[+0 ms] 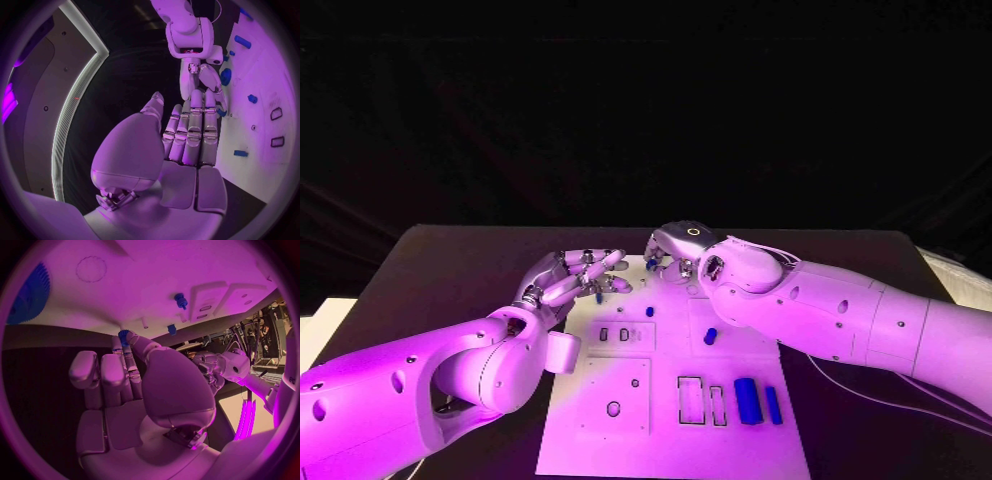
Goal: Assemble the parts on the task board
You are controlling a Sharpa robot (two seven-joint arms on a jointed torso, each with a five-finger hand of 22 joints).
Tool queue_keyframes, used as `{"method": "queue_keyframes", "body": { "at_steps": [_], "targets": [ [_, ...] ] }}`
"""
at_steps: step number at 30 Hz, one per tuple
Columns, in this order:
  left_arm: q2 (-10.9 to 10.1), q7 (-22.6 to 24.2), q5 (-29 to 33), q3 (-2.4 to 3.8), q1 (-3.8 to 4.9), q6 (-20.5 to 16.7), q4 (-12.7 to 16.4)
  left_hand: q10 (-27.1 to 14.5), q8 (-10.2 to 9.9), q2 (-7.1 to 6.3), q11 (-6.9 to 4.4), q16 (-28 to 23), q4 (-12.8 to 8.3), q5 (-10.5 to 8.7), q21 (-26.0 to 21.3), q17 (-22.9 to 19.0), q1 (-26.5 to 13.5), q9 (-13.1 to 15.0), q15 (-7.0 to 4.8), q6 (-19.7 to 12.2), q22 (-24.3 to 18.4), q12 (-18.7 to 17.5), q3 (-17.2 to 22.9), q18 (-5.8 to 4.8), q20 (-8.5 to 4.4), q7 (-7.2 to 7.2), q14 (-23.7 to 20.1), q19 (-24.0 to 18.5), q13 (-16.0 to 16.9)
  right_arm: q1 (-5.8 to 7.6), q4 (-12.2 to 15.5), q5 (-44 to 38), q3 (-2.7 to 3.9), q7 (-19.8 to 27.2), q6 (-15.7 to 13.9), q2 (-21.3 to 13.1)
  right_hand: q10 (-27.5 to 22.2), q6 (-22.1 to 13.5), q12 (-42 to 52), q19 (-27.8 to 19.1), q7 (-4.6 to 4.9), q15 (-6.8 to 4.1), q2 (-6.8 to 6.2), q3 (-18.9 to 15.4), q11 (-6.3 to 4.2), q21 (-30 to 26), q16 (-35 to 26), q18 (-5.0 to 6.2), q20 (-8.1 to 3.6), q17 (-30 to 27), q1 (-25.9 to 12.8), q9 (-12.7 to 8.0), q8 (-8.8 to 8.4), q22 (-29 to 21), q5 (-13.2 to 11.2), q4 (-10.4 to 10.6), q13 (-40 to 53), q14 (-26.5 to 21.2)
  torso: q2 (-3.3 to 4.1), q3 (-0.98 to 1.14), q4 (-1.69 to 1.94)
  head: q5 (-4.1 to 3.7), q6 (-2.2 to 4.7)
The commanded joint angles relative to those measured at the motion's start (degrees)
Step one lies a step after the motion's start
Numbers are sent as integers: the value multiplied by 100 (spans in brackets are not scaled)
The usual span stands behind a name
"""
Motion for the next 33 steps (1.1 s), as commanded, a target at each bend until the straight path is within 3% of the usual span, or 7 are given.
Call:
{"method": "queue_keyframes", "body": {
  "at_steps": [1,18,29,33],
  "targets": [
    [0,34,8,5,13,116,24,-9,-24,52,16,-18,-40,5,14,5,-14,-5,11,-18,7,-30,2,84,-12,37,-33,-35,9,-17,-28,-27,-3,44,148,28,10,-20,36,28,36,8,-28,31,12,28,27,-85,23,7,10,5,-12,4,29,-6,5,108,7,0,-3,9,0],
    [-3,17,8,5,27,121,39,-9,-24,52,16,-18,-40,5,14,5,-14,-5,11,-18,7,-30,2,84,-12,37,-33,-35,9,-30,-152,-174,-6,-225,154,151,-26,-47,32,16,49,20,-70,54,26,36,28,-84,33,-16,-16,-1,-26,6,63,10,2,99,14,-5,5,3,21],
    [-2,2,8,5,32,138,40,-9,-24,52,16,-18,-40,5,14,5,-14,-5,11,-18,7,-30,2,84,-12,37,-33,-35,9,-30,-181,-174,-7,-305,298,210,-399,-406,19,-80,143,109,-271,106,133,14,-4,-67,111,-130,-152,-66,-61,-67,53,116,-15,50,18,-5,4,8,18],
    [-1,-5,8,5,33,144,35,-9,-24,52,16,-18,-40,5,14,5,-14,-5,11,-18,7,-30,2,84,-12,37,-33,-35,9,-29,-181,-173,-8,-296,270,211,-809,-654,16,-373,193,180,-392,86,210,-196,-264,14,165,-521,-189,-82,-62,-478,45,151,-24,-67,20,-7,6,9,20]
  ]
}}
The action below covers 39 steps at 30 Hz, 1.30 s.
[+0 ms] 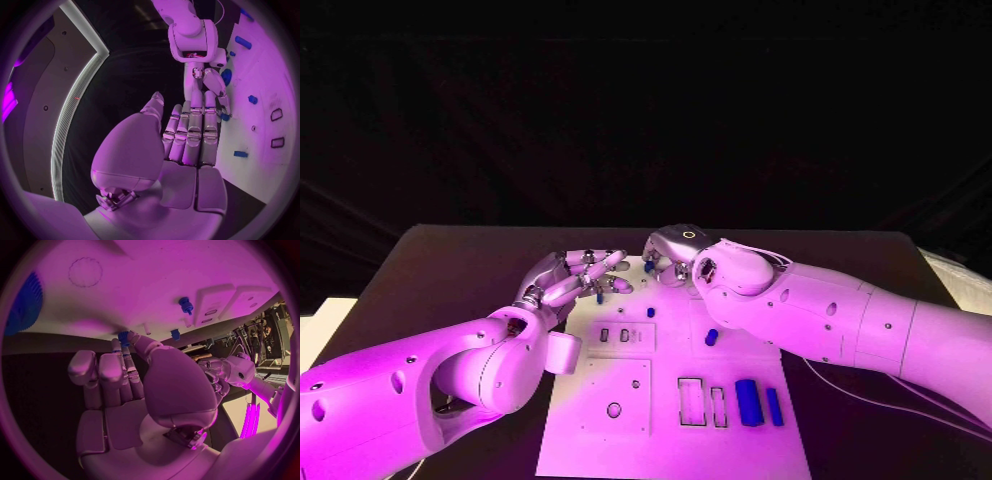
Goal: Assemble the parts on the task board
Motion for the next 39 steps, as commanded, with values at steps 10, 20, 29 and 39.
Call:
{"method": "queue_keyframes", "body": {
  "at_steps": [10,20,29,39],
  "targets": [
    [15,-5,6,5,10,144,-12,-9,-30,56,18,-26,-48,5,13,18,-17,-5,14,-19,9,-37,-3,85,-8,39,-45,-49,9,-3,114,-64,-3,-27,-69,-73,-640,-276,-3,-440,34,80,-118,-154,97,-371,-413,96,73,-587,63,7,-5,-643,-39,61,-2,-128,3,4,-2,3,2],
    [-37,-17,6,5,9,159,-26,-9,-30,56,18,-26,-48,5,13,18,-17,-5,14,-19,9,-37,-3,85,-8,39,-45,-49,9,94,1102,358,73,-209,-129,-1070,-232,-173,172,-346,38,47,-140,-269,49,-352,-372,80,56,-538,6,28,7,-580,29,173,39,-78,-21,15,-80,-22,35],
    [-66,-28,6,4,9,175,-36,-9,-30,56,18,-26,-48,5,13,18,-17,-5,14,-19,9,-37,-3,85,-8,39,-45,-49,9,252,1751,1489,139,-714,428,-2057,1567,-501,1466,662,-147,-255,-575,-1246,-317,441,833,-205,-215,1105,-346,13,11,872,993,503,940,299,-65,46,-186,-3,56],
    [-62,-35,7,3,9,199,-65,-12,-34,58,20,-28,-52,5,13,24,-19,-5,15,-21,9,-43,-6,86,-6,40,-49,-55,9,266,1544,1758,146,-962,868,-2181,1153,-616,5740,1039,-82,-151,-96,-2875,-229,849,1749,-342,-134,2516,348,56,50,1649,1114,1162,5621,390,-64,63,-197,-1,46]
  ]
}}
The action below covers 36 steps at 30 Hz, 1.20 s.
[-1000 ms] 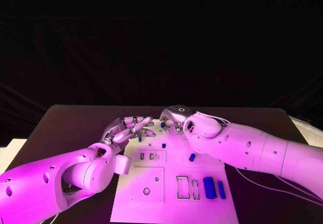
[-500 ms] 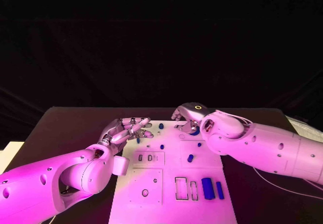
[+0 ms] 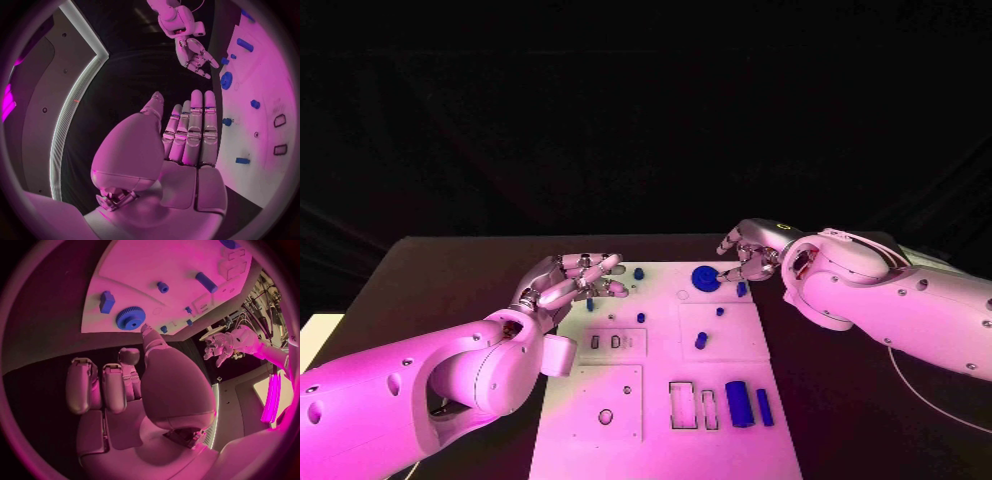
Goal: Assemble the parts on the task board
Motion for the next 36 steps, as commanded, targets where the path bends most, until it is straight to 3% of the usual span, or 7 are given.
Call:
{"method": "queue_keyframes", "body": {
  "at_steps": [1,12,20,26,36],
  "targets": [
    [9,19,5,4,6,136,-6,-12,-34,58,20,-28,-37,5,13,5,-19,-5,-4,-1,10,-18,10,87,15,19,-29,-34,7,-4,-83,262,3,-223,404,51,81,1,275,64,43,38,25,-50,0,51,58,-118,11,162,99,9,15,62,-28,68,317,372,4,-1,2,-7,-9],
    [15,16,5,4,5,144,-35,-12,-34,58,20,-28,-37,5,13,5,-19,-5,-4,-1,10,-18,10,87,15,19,-29,-34,7,-22,-237,127,-1,-173,322,258,403,116,1103,208,32,43,153,-69,-3,167,205,-168,21,443,261,28,71,316,-59,109,1211,417,2,-7,2,2,-29],
    [35,13,5,4,5,151,-49,-12,-34,58,20,-28,-37,5,13,5,-19,-5,-4,-1,10,-18,10,87,15,19,-29,-34,7,-30,-404,103,-5,-209,314,470,439,164,1223,260,27,42,219,-52,-7,207,243,-185,21,513,305,34,94,403,-79,97,1350,428,12,-6,18,-9,-43],
    [44,8,5,4,5,151,-60,-12,-34,58,20,-28,-37,5,13,5,-19,-5,-4,-1,10,-18,10,87,15,19,-29,-34,7,-44,-509,107,-13,-229,348,579,426,186,1222,272,25,40,259,-35,-9,218,250,-189,20,524,333,35,103,426,-109,84,1360,429,13,-3,13,51,-71],
    [51,3,5,4,5,157,-63,-12,-34,58,20,-28,-37,5,13,5,-19,-5,-4,-1,10,-18,10,87,15,19,-29,-34,7,-75,-617,43,-29,-234,518,697,497,272,1377,314,14,34,346,29,-19,252,275,-204,16,570,423,42,137,502,-186,26,1541,434,11,2,9,64,-100]
  ]
}}
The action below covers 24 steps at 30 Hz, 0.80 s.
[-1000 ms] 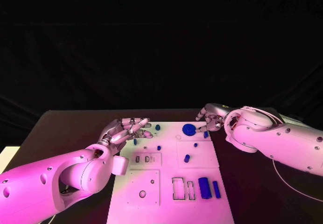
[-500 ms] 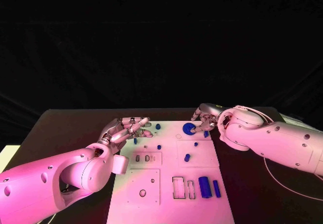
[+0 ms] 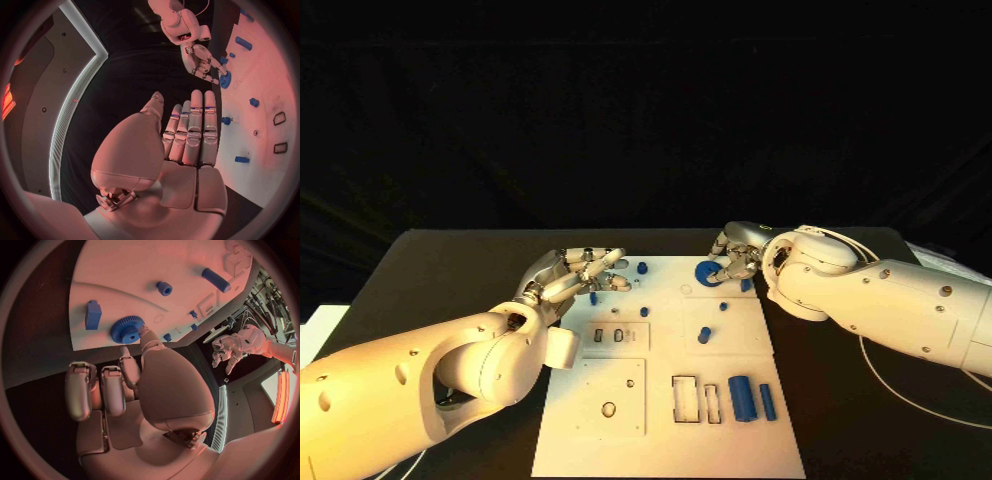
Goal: Assemble the parts on the task board
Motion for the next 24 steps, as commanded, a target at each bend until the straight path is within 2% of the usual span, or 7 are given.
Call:
{"method": "queue_keyframes", "body": {
  "at_steps": [1,9,13,16,18,22,24],
  "targets": [
    [11,23,4,4,6,123,6,-12,-34,58,20,-28,-37,5,13,7,-19,-5,-4,-1,10,-17,10,87,15,19,-29,-34,9,-19,-16,-120,-4,-43,214,26,87,65,79,40,0,34,33,37,-12,36,41,-120,6,566,40,10,29,268,-36,-16,60,434,-3,8,-6,8,-20],
    [3,18,4,4,6,124,10,-12,-34,58,20,-28,-37,5,13,7,-19,-5,-4,-1,10,-17,10,87,15,19,-29,-34,9,-37,-41,-188,-8,-57,307,49,156,173,203,67,-16,22,101,116,-27,58,61,-129,-2,604,102,18,65,317,-76,-67,198,439,0,10,-11,2,-27],
    [5,16,4,4,6,127,12,-12,-34,58,20,-28,-37,5,13,7,-19,-5,-4,-1,10,-17,10,87,15,19,-29,-34,9,-48,-58,-283,-11,-76,355,75,184,291,252,96,-45,3,166,213,-52,78,70,-138,-16,622,156,27,101,366,-171,-111,260,441,3,14,-5,-3,-37],
    [6,13,4,4,6,126,9,-12,-34,58,20,-28,-37,5,13,7,-19,-5,-4,-1,10,-17,10,87,15,19,-29,-34,9,-63,-81,-410,-13,-79,412,107,204,416,286,111,-81,-30,315,432,-90,91,76,-144,-43,634,293,28,123,396,-350,-193,313,442,1,17,-4,-6,-38],
    [6,12,4,4,6,125,7,-12,-34,58,20,-28,-37,5,13,7,-19,-5,-4,-1,10,-17,10,87,15,19,-29,-34,9,-70,-96,-460,-15,-76,453,124,229,459,325,115,-94,-37,363,519,-99,95,82,-146,-52,647,322,26,124,405,-406,-216,357,444,1,16,-3,-7,-40],
    [7,12,4,4,6,126,6,-12,-34,58,20,-28,-37,5,13,7,-19,-5,-4,-1,10,-17,10,87,15,19,-29,-34,9,-88,-108,-555,-21,-70,472,155,259,539,371,125,-114,-48,363,597,-112,102,86,-150,-62,657,307,28,134,424,-437,-237,409,445,2,14,-3,-12,-43],
    [7,11,4,4,6,127,5,-12,-34,58,20,-28,-37,5,13,7,-19,-5,-4,-1,10,-17,10,87,15,19,-29,-34,9,-98,-91,-630,-23,-74,370,163,277,623,394,129,-139,-62,352,644,-131,106,87,-151,-72,660,284,37,156,433,-432,-249,437,445,0,17,-5,-13,-43]
  ]
}}
